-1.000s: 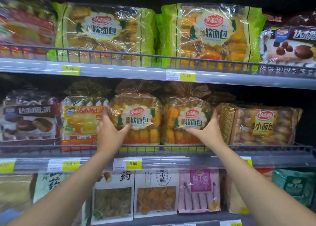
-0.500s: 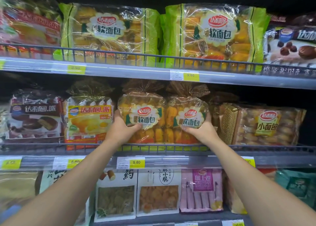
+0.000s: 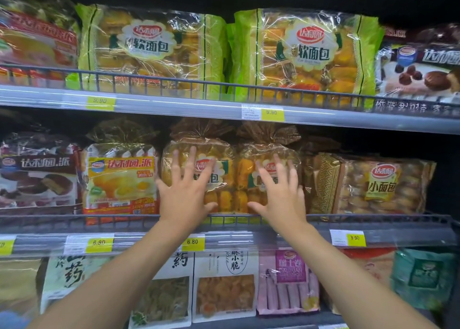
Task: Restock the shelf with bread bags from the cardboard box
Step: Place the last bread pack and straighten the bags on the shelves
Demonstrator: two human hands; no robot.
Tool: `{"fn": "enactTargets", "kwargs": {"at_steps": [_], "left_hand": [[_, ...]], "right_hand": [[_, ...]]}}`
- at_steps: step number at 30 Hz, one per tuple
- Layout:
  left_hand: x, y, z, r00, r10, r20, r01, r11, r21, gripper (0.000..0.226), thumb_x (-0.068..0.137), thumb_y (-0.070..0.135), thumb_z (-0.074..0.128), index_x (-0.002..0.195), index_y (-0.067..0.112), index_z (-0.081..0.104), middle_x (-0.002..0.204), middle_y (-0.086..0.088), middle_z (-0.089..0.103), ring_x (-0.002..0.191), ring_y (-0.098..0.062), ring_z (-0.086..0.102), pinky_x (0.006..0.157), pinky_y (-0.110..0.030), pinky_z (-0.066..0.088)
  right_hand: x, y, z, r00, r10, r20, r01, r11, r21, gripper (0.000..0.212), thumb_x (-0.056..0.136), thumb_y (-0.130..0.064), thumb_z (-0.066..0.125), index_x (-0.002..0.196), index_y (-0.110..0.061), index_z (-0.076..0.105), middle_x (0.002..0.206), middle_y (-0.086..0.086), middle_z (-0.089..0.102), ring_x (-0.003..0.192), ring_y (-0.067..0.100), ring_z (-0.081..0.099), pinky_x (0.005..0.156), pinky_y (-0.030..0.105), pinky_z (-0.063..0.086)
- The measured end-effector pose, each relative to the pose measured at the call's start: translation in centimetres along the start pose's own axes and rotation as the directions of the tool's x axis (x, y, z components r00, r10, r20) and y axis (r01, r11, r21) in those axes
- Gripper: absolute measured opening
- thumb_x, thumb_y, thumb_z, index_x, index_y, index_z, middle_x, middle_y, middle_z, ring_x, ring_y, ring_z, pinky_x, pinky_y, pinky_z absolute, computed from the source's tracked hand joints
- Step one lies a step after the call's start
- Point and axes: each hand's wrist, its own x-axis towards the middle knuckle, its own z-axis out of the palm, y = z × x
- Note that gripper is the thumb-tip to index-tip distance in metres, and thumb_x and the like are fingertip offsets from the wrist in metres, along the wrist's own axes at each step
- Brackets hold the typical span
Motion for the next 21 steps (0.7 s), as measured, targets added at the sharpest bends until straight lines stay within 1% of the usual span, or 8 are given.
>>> {"fn": "enactTargets", "kwargs": {"at_steps": [4,8,12,16,21], "left_hand": [[0.4,-0.4,0.8,1.0,-0.006,0.027,0.005,1.0,0.009,0.117,0.074,0.076,0.064,0.156,0.043,-0.013,0.163,-0.003,-0.033,0.149,-0.04,-0.026,0.108,-0.076,0.028],[1.2,-0.6,1.6,0.999,0.007,0.045,-0.006,1.0,-0.018,0.117,0.078,0.068,0.069,0.156,0.042,-0.014,0.16,-0.002,-0.039,0.147,-0.041,-0.031,0.107,-0.075,0.031],[1.9,-0.8,2.6,0.999,0.013,0.039,-0.012,0.999,-0.034,0.117,0.078,0.064,0.072,0.156,0.042,-0.012,0.161,-0.003,-0.037,0.146,-0.041,-0.032,0.103,-0.072,0.039],[2.1,-1.0,2.8,0.999,0.027,0.047,-0.025,0.999,-0.039,0.116,0.078,0.064,0.072,0.157,0.042,-0.01,0.162,-0.003,-0.035,0.148,-0.042,-0.029,0.105,-0.073,0.033],[1.4,-1.1,2.5,0.999,0.025,0.036,-0.023,0.999,-0.039,0.114,0.076,0.068,0.071,0.157,0.042,-0.005,0.164,-0.004,-0.03,0.15,-0.042,-0.024,0.106,-0.074,0.031]], "right_hand": [[0.7,0.0,0.8,1.0,0.001,-0.003,-0.001,1.0,-0.011,0.114,0.066,-0.066,0.079,0.156,-0.043,0.013,0.168,0.003,0.006,0.151,0.039,0.009,0.094,0.063,0.05],[1.3,-0.1,1.7,1.0,0.016,-0.005,-0.016,1.0,-0.026,0.113,0.068,-0.064,0.078,0.156,-0.046,0.01,0.168,0.0,0.003,0.152,0.04,0.005,0.093,0.064,0.05],[2.0,-0.1,2.2,1.0,0.021,-0.002,-0.021,1.0,-0.021,0.111,0.072,-0.064,0.076,0.155,-0.048,0.004,0.167,-0.003,-0.001,0.151,0.039,-0.001,0.096,0.063,0.049],[2.0,-0.1,2.4,1.0,0.027,0.0,-0.027,0.999,-0.023,0.11,0.071,-0.063,0.077,0.155,-0.047,0.007,0.167,-0.002,0.002,0.151,0.039,0.001,0.097,0.064,0.049],[1.6,0.1,1.8,1.0,0.022,0.012,-0.022,0.999,-0.042,0.108,0.07,-0.065,0.076,0.155,-0.046,0.013,0.167,0.001,0.007,0.151,0.038,0.006,0.094,0.06,0.052]]}}
